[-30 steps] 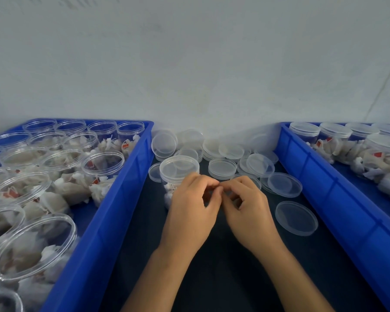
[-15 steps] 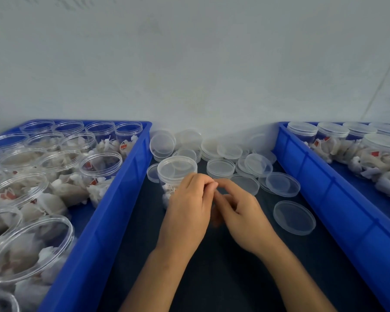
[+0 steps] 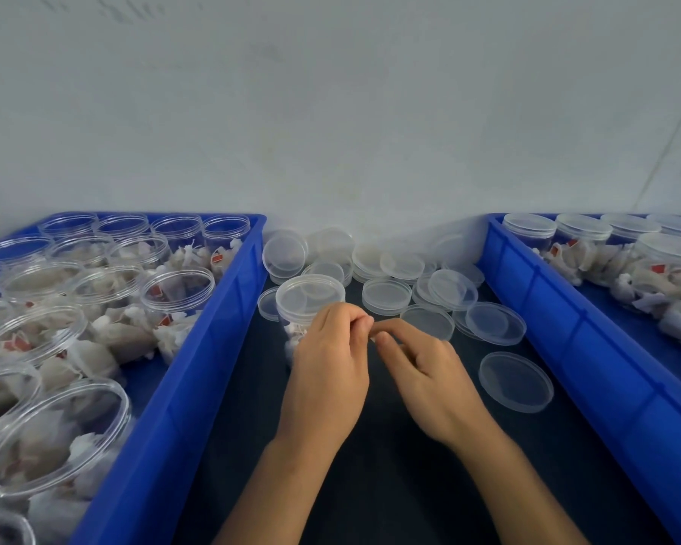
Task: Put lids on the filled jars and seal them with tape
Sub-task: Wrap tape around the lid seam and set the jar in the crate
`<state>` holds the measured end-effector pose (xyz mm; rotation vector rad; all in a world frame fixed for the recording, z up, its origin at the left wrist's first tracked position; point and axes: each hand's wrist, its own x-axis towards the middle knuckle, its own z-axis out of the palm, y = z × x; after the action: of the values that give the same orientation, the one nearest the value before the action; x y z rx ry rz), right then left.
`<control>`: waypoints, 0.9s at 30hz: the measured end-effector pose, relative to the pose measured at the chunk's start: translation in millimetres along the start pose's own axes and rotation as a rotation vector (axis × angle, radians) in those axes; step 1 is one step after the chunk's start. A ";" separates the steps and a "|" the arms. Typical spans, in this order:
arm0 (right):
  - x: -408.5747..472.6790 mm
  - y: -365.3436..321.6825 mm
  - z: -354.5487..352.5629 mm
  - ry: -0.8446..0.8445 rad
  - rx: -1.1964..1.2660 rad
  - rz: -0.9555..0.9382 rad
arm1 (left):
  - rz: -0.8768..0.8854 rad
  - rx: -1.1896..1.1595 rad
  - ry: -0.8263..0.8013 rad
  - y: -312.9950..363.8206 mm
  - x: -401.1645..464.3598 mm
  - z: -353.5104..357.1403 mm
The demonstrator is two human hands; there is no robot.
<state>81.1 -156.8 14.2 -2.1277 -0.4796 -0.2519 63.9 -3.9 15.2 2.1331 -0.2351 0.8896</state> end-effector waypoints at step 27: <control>-1.6 -2.4 -0.4 0.132 -0.244 -0.059 | -0.164 -0.145 0.029 -44.4 1.3 -5.0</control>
<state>78.6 -156.3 15.7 -2.3165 -0.4538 -0.5036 81.7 29.5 -8.6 1.9736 -0.1051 0.7835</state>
